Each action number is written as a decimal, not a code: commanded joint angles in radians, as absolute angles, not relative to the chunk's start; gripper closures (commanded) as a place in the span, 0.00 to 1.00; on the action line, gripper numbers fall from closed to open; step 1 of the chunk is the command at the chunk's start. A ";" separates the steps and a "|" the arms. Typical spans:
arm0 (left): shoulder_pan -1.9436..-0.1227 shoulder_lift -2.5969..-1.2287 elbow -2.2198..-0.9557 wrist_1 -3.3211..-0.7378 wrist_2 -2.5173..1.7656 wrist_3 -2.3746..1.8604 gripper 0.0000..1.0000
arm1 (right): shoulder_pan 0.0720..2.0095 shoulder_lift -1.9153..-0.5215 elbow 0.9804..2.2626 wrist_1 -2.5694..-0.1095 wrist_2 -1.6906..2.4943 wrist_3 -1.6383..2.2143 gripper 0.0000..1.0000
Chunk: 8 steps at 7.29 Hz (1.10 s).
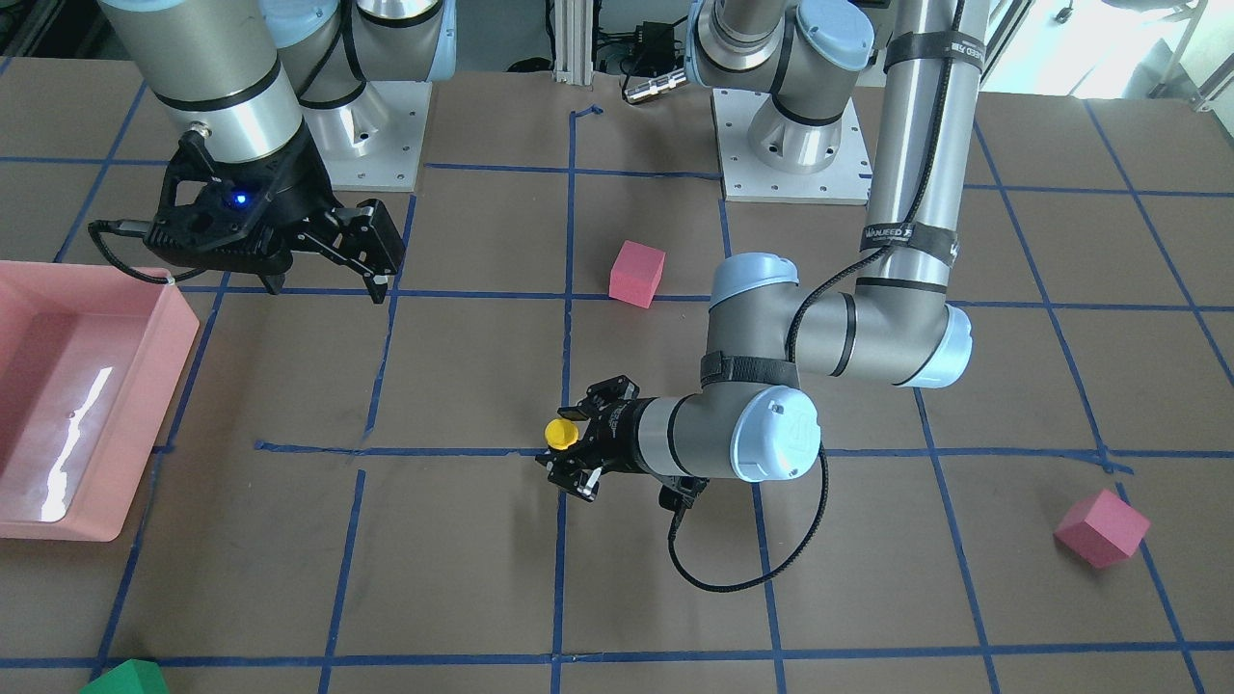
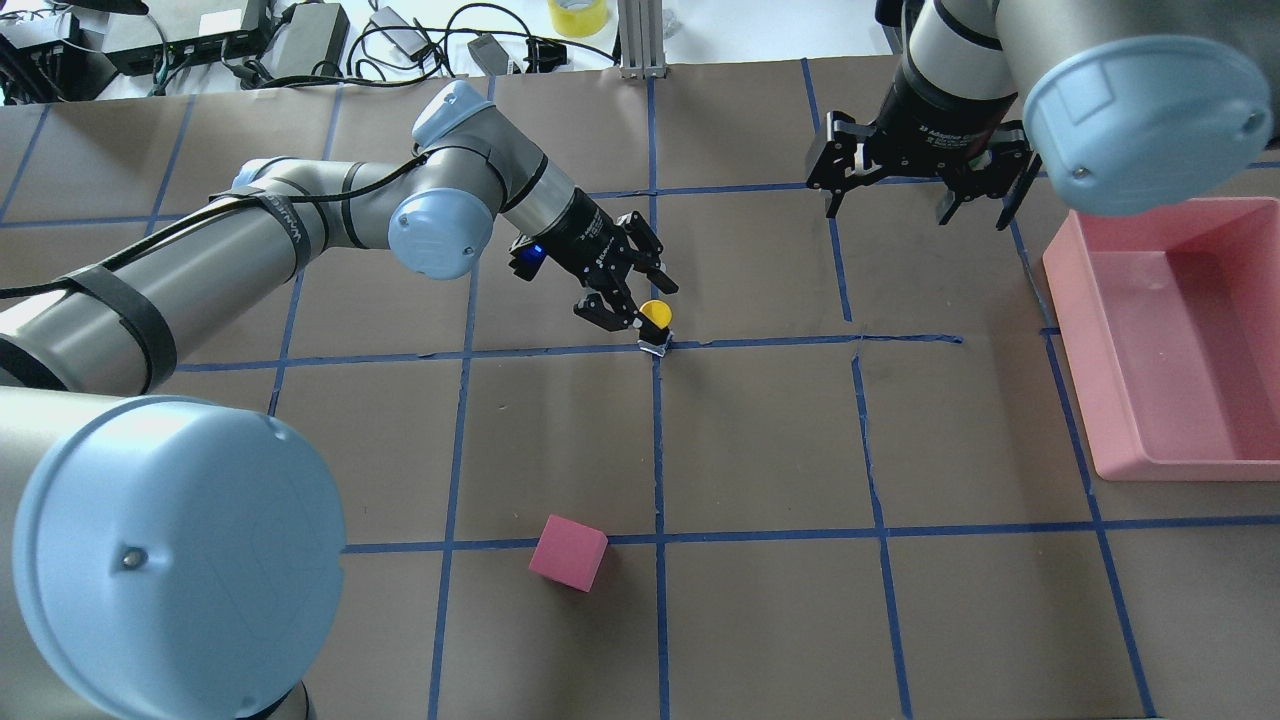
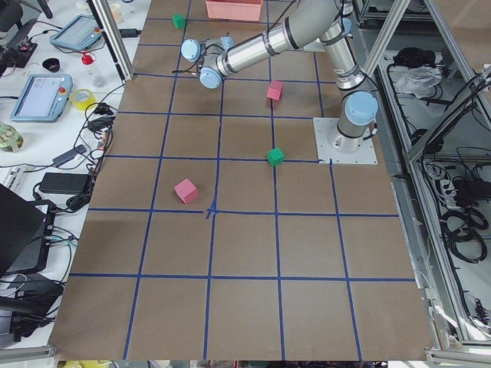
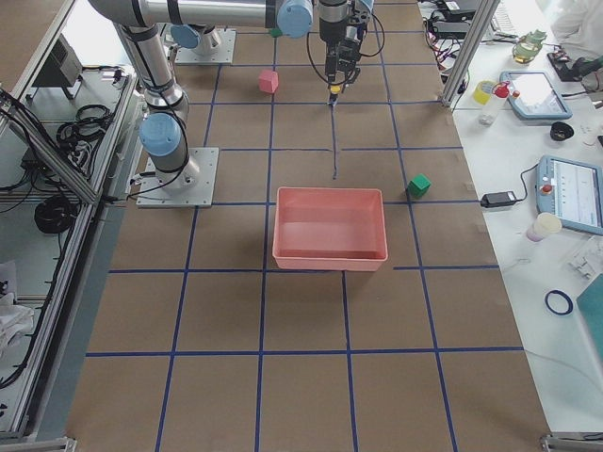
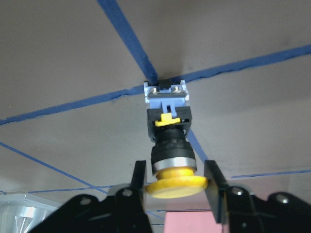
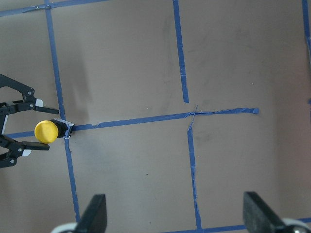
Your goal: Align button upright
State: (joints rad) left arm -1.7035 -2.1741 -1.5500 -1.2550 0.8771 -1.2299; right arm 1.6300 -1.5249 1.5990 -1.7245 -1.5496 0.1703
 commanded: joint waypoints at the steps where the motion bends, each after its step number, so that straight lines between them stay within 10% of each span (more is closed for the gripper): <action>1: -1.704 -2.131 -1.536 -1.253 0.902 -1.221 0.00 | 1.632 -1.525 1.598 -1.724 -1.548 0.170 0.00; 8: -1.752 -1.653 -1.524 -1.324 1.341 -0.812 0.00 | 1.638 -1.522 1.608 -1.724 -1.551 0.170 0.00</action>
